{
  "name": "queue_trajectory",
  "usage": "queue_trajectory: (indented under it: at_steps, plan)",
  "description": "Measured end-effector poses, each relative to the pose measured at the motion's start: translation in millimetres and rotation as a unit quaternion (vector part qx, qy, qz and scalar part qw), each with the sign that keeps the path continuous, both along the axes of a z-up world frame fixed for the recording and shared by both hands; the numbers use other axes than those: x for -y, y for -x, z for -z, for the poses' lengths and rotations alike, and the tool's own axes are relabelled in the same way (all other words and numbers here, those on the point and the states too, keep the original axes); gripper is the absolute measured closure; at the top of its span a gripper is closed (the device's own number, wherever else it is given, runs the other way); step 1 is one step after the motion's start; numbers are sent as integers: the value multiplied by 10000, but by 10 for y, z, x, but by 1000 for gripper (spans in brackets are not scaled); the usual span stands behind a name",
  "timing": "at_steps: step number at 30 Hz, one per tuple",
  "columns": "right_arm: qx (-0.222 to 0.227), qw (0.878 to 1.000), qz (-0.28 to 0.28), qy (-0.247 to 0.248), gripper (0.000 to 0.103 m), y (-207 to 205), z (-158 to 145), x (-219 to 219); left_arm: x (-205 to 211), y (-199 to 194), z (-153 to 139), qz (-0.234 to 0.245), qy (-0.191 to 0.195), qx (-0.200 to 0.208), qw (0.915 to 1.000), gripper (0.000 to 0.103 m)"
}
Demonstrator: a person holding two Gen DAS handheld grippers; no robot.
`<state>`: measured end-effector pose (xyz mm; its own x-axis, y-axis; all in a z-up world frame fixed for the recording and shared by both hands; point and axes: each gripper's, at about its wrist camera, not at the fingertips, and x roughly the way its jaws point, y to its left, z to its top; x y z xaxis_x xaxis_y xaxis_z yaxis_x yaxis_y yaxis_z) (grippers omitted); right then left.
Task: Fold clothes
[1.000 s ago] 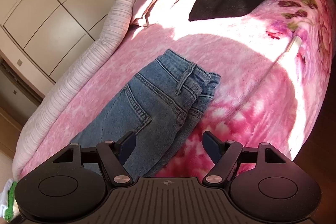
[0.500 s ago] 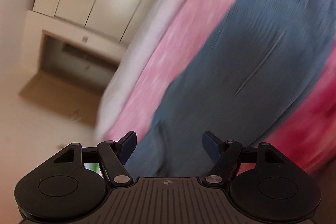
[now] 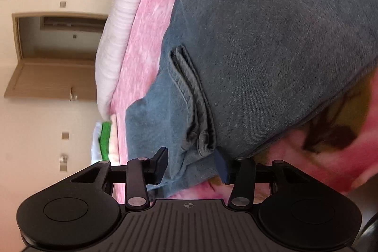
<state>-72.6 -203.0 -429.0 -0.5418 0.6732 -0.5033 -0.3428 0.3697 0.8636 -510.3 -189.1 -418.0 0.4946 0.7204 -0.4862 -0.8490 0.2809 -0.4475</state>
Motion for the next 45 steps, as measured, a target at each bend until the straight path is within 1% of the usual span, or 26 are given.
queue_trajectory:
  at_steps: [7,10,12,14,19,20,21,22,24,25,26,27,28,29,30,31,32,33,34,35,37,38,39,42,45]
  plan:
    - [-13,9996,276,85,55,132,44,-68,-40,99,-18,-131,9,66,9999,80]
    - [-140,9986,481,157,55,185,16,19,-31,126,-19,-191,17,90,9998,80]
    - [-370,9973,603,212,55,232,65,72,-38,123,2,-203,61,99,9997,80]
    - [-449,9966,655,236,55,269,104,65,-45,120,22,-215,105,107,9997,80]
    - [-165,9972,722,95,56,354,136,-129,-52,99,33,-185,136,141,9996,80]
    - [-55,9975,702,59,62,373,140,-171,-54,102,34,-190,146,147,9996,80]
    - [156,9978,649,43,73,393,126,-208,-54,107,31,-192,151,151,9996,80]
    - [469,9974,556,2,87,416,86,-229,-49,112,22,-189,146,154,9996,80]
    - [1153,9918,367,-416,89,469,-82,-195,-40,122,4,-181,130,160,9996,80]
    - [1667,9820,345,-816,91,536,-223,-148,-37,124,-10,-171,117,161,9997,80]
    - [2189,9672,337,-1240,92,594,-375,-94,-39,125,-26,-163,110,158,9997,80]
    - [2738,9454,369,-1727,92,631,-557,-21,-40,123,-42,-155,98,153,9997,80]
    - [3234,9203,412,-2163,93,658,-726,61,-41,114,-59,-143,74,144,9998,80]
    - [3599,8985,498,-2461,93,643,-854,157,-45,100,-75,-121,49,141,9998,80]
    - [3870,8810,608,-2652,93,589,-945,237,-51,82,-89,-94,28,147,9998,80]
    - [4042,8712,720,-2690,93,507,-977,298,-58,58,-97,-62,18,153,9999,80]
    - [4148,8682,846,-2587,93,396,-960,338,-67,24,-95,-20,24,161,9999,80]
    - [4227,8676,963,-2435,93,277,-923,371,-76,-11,-93,21,30,169,9999,80]
    - [4209,8757,1048,-2123,93,140,-823,366,-85,-51,-86,69,41,170,9998,80]
    - [4074,8899,1141,-1706,93,-10,-674,329,-93,-100,-70,125,65,155,9998,80]
    - [3536,9209,1418,-828,93,-427,-323,378,-105,-196,-36,231,128,115,9996,80]
    - [3117,9359,1540,-569,93,-660,-161,472,-111,-242,-21,279,164,94,9994,80]
    - [2681,9474,1661,-540,93,-867,-74,589,-115,-282,-7,315,199,72,9993,80]
    - [2821,9402,1681,-908,93,-886,-264,679,-122,-390,7,404,244,-13,9989,80]
    - [2956,9314,1699,-1274,93,-905,-454,770,-137,-483,-21,474,210,-56,9986,80]
